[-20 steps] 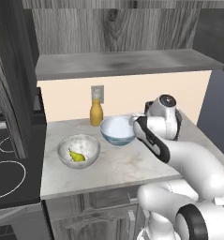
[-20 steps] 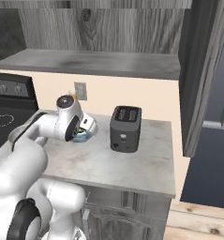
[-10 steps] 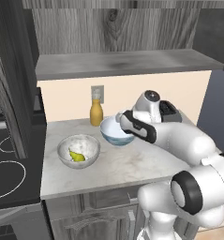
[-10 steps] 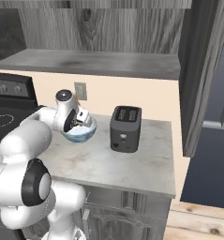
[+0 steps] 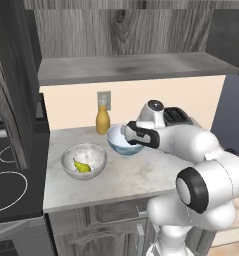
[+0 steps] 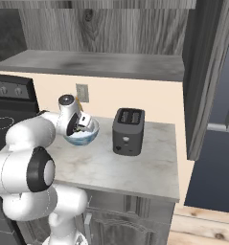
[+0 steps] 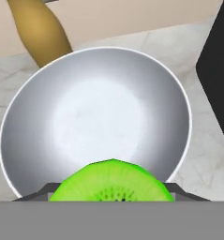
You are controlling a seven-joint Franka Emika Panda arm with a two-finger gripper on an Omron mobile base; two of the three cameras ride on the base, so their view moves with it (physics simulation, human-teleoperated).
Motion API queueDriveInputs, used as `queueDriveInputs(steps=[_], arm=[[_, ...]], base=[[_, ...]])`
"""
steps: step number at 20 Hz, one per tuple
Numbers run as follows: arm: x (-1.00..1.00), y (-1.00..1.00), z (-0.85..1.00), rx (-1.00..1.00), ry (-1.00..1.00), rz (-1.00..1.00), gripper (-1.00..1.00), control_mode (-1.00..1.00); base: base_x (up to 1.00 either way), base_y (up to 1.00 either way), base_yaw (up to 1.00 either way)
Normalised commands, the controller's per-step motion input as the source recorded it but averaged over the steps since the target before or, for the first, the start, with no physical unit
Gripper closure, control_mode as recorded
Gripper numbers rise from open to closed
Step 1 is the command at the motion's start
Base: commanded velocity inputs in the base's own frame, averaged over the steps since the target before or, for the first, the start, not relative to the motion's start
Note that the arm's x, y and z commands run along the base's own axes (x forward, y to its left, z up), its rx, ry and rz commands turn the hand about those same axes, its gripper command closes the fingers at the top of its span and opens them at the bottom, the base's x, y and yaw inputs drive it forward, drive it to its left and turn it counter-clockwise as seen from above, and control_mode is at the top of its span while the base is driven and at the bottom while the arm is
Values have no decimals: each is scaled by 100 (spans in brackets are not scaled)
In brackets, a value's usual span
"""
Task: Pick both bowls and place them on the counter. Then place the pear in one bowl and place the kiwi in the other bowl.
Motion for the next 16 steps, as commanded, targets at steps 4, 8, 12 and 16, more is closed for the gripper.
queueDriveInputs(steps=[4,8,12,16], arm=[[34,10,-38,0,13,0,100,-100],[18,9,-32,-1,13,0,100,-100],[0,1,-21,-3,8,0,-100,-100],[1,6,-10,-1,1,0,-100,-100]], base=[[0,0,0],[0,0,0],[0,0,0],[0,0,0]])
